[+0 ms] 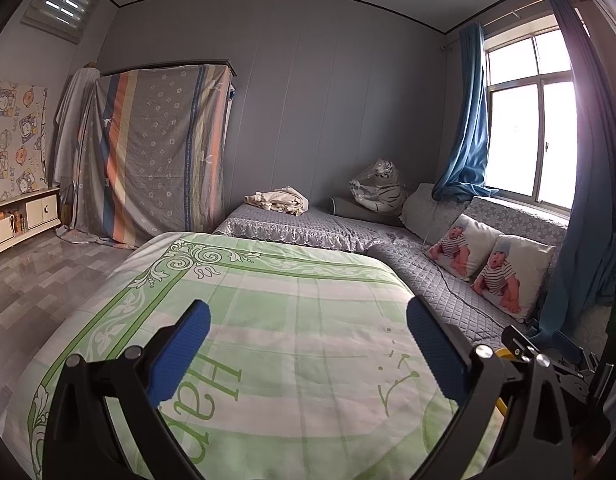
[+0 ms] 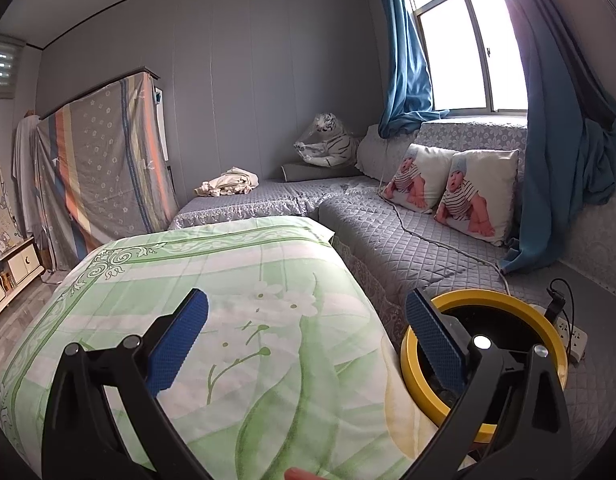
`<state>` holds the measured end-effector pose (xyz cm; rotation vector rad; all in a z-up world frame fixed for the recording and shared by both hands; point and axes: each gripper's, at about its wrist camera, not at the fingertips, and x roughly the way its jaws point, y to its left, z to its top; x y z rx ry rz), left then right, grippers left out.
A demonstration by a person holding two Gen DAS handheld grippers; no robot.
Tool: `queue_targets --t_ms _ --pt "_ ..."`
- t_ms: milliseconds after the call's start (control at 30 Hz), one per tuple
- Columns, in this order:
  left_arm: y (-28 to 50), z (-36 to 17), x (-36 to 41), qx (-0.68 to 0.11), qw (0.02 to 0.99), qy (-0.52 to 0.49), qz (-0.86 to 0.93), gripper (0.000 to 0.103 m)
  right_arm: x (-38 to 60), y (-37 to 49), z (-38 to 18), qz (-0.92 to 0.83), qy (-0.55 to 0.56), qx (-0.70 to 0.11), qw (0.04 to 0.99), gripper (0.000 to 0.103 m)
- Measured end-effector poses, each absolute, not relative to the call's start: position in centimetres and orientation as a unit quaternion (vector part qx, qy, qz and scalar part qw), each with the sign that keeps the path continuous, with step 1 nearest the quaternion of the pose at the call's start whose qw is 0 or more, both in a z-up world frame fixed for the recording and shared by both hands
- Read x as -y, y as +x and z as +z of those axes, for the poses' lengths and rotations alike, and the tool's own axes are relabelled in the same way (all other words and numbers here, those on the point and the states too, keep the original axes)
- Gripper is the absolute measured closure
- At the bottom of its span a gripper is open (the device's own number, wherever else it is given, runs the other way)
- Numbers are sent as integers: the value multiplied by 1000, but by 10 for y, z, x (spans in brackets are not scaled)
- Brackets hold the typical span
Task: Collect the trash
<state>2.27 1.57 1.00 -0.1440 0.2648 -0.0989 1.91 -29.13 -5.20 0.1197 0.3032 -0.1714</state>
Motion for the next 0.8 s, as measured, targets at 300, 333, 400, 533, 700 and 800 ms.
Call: queue_targets --t_ms 300,333,400,533,700,800 --pt "21 9 -18 -138 986 -76 -53 8 291 20 -53 -81 58 -155 983 8" --pt "22 9 -18 -138 986 -76 -53 8 291 20 -53 -81 59 -156 983 8" --pt "21 9 -18 -139 986 -77 -54 8 291 21 -54 -79 61 -159 982 8" --pt "22 9 -18 -142 985 -78 -57 8 289 22 -55 -78 58 -162 982 8" --pt "22 8 -19 -145 984 -79 -61 8 288 22 -56 -75 57 -165 982 8" --pt "23 8 -18 -147 984 -80 -62 8 289 23 -56 -76 59 -167 981 8"
